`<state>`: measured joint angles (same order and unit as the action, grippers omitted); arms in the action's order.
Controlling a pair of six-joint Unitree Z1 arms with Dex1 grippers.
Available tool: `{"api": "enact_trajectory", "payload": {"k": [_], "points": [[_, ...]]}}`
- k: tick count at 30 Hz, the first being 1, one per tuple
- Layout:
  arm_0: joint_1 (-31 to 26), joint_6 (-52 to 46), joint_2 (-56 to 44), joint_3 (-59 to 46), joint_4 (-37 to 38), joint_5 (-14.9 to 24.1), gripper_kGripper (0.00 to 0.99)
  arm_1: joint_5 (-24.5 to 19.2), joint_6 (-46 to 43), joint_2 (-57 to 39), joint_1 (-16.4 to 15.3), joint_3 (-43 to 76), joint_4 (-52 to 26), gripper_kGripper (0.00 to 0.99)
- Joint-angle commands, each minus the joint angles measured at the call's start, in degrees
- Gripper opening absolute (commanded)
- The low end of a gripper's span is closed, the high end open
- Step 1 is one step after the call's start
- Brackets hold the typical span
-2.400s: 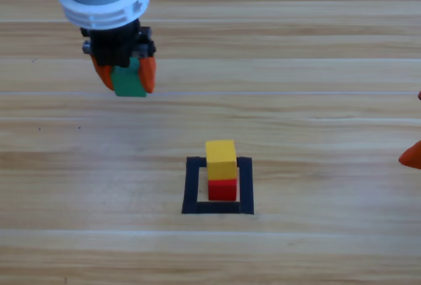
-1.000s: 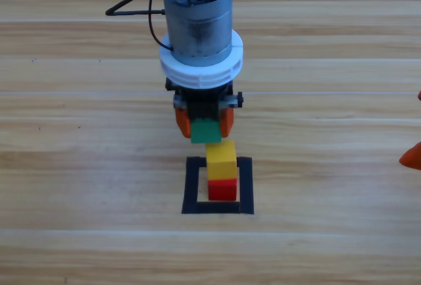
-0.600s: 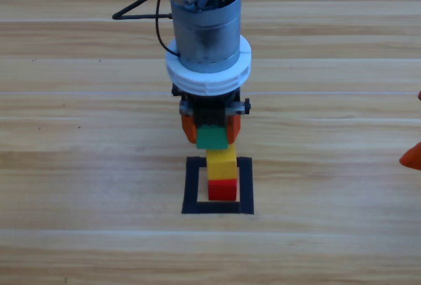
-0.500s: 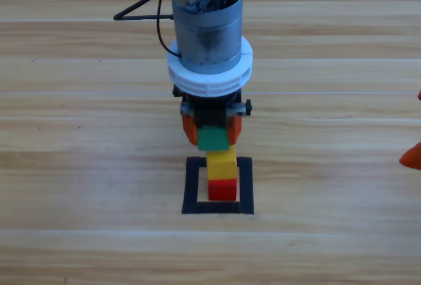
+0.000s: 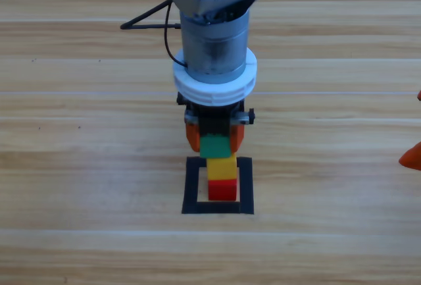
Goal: Stack the blocks in the rectangular block: red at the bottom, yellow in the middle, green on top
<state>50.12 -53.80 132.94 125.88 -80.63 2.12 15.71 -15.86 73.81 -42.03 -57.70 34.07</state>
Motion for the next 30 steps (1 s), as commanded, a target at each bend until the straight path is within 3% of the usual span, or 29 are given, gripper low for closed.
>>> {"api": "enact_trajectory", "payload": {"k": [1, 30], "points": [[1.29, -0.43, 3.11, 1.38, -0.32, 0.16, 0.003, 0.99, -0.31, 3.18, 1.60, 1.63, -0.23, 0.982], [1.73, -0.35, 3.73, 0.85, -0.32, 0.25, 0.003, 0.99, -0.31, 2.83, 1.60, 1.80, -0.23, 0.982]]}}
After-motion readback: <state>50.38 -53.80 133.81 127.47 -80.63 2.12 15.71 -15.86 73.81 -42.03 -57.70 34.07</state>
